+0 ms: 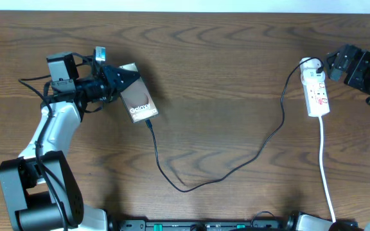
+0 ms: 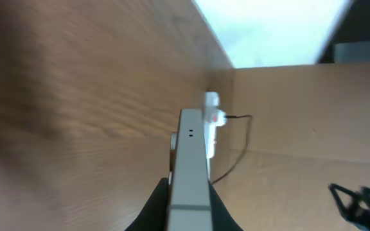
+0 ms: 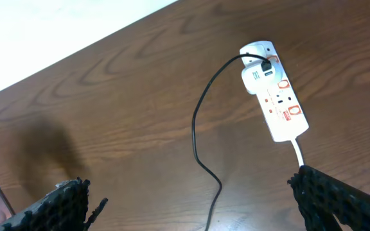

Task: Plug charger to phone and switch on socket
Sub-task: 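Lower the plugged phone toward the table with the left gripper, then lay the phone flat on the table and open the left gripper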

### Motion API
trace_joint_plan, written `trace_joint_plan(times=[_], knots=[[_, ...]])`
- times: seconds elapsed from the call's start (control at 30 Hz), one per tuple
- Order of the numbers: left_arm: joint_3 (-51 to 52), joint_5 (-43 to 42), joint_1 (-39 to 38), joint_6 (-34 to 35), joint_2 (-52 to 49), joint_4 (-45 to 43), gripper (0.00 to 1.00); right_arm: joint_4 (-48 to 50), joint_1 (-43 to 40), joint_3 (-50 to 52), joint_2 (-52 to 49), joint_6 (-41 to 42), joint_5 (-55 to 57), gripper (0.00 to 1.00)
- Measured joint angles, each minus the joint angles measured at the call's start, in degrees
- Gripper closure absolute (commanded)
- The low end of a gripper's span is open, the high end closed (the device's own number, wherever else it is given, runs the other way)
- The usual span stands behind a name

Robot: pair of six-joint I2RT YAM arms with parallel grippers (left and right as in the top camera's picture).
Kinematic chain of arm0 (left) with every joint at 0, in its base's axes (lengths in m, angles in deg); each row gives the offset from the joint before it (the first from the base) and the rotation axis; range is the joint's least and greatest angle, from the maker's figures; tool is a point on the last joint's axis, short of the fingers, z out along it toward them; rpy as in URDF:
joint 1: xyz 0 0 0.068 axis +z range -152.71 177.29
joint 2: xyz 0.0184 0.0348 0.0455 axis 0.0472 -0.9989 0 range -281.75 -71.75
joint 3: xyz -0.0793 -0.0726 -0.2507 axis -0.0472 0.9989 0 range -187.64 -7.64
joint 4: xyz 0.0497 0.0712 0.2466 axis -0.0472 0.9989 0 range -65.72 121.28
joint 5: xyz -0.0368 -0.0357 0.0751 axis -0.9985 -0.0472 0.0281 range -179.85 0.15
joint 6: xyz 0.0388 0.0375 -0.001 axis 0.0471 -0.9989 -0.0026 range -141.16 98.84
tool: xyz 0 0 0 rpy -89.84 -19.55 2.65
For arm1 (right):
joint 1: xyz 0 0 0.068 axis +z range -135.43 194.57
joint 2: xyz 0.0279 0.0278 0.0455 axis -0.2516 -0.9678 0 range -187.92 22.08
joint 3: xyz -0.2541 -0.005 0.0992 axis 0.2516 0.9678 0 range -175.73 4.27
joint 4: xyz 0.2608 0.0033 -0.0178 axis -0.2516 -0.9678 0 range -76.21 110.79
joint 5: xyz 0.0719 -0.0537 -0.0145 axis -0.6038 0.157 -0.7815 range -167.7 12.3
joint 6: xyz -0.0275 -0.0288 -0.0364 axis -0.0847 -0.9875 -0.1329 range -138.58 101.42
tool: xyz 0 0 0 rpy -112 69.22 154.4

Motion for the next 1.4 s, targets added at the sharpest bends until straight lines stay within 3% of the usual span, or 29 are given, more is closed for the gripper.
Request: trace_joint_plan(times=[0.3,0.57,0.8,1.4], knots=[[0.1,10.6,0.0,-6.4,0.0,12.0,0.93,0.0,0.0,0.0,0.0,0.0,0.0,0.01],[0.1,18.7,-1.6,-8.7,-0.3,13.9,0.93,-0.1,0.0,0.0,0.0,0.0,0.0,0.01],[0.1,19.6,-5.1,-8.7,-5.5,13.2,0.93,-0.2,0.0,0.0,0.0,0.0,0.0,0.01],[0.1,21.9,-5.2,-8.9,-13.2,13.0,0.93,-0.1,0.0,0.1,0.0,0.0,0.0,0.01]])
